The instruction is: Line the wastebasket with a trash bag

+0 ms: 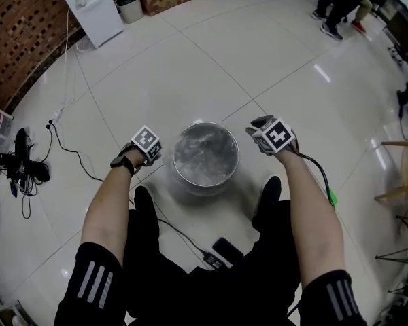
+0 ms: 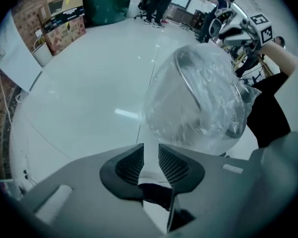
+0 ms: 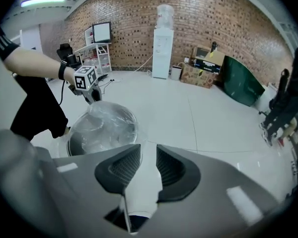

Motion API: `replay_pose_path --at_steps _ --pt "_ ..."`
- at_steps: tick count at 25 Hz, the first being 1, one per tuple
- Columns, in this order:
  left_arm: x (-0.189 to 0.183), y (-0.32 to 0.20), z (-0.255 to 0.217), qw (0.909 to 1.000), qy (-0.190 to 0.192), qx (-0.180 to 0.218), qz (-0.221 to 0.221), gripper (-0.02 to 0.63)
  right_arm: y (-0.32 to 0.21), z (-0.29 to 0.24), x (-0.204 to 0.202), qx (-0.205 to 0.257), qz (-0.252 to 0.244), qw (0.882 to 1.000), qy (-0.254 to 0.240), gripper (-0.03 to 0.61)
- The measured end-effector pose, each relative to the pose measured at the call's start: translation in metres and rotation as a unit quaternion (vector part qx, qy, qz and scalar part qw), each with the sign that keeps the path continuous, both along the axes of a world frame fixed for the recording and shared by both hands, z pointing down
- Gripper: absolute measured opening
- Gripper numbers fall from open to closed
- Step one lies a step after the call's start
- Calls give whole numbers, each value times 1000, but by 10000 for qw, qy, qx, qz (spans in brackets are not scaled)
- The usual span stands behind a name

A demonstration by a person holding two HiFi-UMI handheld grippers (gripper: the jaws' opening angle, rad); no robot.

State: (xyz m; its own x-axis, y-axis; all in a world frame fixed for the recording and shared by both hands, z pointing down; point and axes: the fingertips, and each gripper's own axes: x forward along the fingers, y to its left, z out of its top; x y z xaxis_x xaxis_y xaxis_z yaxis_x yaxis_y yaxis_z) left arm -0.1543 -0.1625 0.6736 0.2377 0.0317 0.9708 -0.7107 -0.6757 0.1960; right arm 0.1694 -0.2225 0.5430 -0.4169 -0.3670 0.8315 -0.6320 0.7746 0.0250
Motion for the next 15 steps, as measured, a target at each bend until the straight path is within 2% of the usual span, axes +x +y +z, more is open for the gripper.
replay_pose_path --at_steps 2,3,5,8,11,15 --pt "0 -2 -14 9996 -24 252 105 87 12 -12 -1 -5 42 9997 -252 113" --pt "4 -6 -26 9989 83 446 139 87 19 -16 -1 -29 25 9994 -337 112" --pt "19 -13 -56 9946 474 889 249 87 35 -19 -1 -78 -112 9993 -348 113" --pt "50 -11 -100 9810 1192 1426 553 88 57 -21 -11 -93 -460 9986 -236 112" --pt "73 7 -113 9733 1580 1415 881 122 79 -27 -31 -180 -793 9963 -267 113" --pt "78 30 -91 9743 1521 1105 1243 145 101 -12 -43 -424 -857 9948 -346 125"
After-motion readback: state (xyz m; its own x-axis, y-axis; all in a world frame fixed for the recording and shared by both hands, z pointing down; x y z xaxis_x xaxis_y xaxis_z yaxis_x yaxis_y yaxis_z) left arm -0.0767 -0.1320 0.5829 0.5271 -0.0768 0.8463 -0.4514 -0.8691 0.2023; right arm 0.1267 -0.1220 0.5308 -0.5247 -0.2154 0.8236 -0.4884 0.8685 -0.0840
